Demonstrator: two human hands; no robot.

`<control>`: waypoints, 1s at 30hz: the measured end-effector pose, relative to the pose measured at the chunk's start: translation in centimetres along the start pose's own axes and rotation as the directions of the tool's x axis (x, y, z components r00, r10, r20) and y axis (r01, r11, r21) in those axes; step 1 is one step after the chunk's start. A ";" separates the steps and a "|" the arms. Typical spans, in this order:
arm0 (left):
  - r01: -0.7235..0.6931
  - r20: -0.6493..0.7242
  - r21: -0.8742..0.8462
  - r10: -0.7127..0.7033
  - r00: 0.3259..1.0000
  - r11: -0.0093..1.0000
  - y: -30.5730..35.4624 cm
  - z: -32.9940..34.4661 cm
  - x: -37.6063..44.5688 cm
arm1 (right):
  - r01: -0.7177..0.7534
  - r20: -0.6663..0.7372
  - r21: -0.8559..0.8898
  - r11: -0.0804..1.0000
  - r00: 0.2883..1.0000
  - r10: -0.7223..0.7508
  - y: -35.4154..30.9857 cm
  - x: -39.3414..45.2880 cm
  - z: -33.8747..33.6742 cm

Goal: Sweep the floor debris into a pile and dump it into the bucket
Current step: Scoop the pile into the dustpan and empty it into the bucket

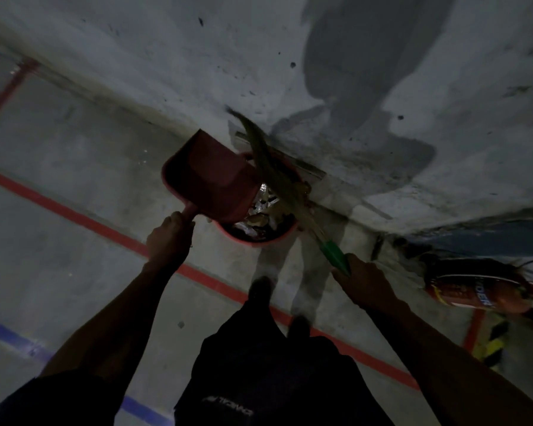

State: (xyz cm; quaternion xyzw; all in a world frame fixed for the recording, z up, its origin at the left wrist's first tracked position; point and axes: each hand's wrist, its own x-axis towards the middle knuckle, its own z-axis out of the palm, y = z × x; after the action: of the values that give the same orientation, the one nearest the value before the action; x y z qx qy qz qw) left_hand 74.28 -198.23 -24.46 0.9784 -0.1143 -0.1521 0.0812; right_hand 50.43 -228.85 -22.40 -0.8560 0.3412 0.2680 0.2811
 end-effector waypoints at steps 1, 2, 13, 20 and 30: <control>0.036 0.014 -0.016 -0.035 0.999 0.999 -0.2 0.2 -0.2 | -0.006 -0.015 0.021 1.000 1.000 0.006 0.1 -0.2 0.0; 0.080 0.035 -0.026 -0.079 0.996 0.996 -0.3 0.3 -0.4 | 0.004 -0.038 0.033 0.999 0.999 -0.002 0.3 -0.4 0.1; 0.497 0.338 -0.526 -0.366 0.867 0.690 0.8 0.1 -6.7 | 0.093 -0.092 0.153 0.984 0.993 -0.079 -0.8 -4.1 -1.1; 0.470 0.378 -0.837 -0.324 0.867 0.281 5.3 0.6 -15.9 | 0.243 -0.101 0.252 0.937 0.969 -0.224 0.8 -8.4 -2.4; 0.433 0.455 -0.890 -0.259 0.852 -0.141 13.4 3.4 -28.9 | 0.287 0.052 0.299 0.910 0.947 -0.315 4.9 -18.2 -1.2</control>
State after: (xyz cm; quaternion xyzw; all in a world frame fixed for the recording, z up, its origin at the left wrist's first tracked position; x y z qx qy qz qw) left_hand 43.68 -204.36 -16.99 0.6018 0.2875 -0.2617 0.6977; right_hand 35.82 -224.79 -11.20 -0.8340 0.2259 0.2113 0.4570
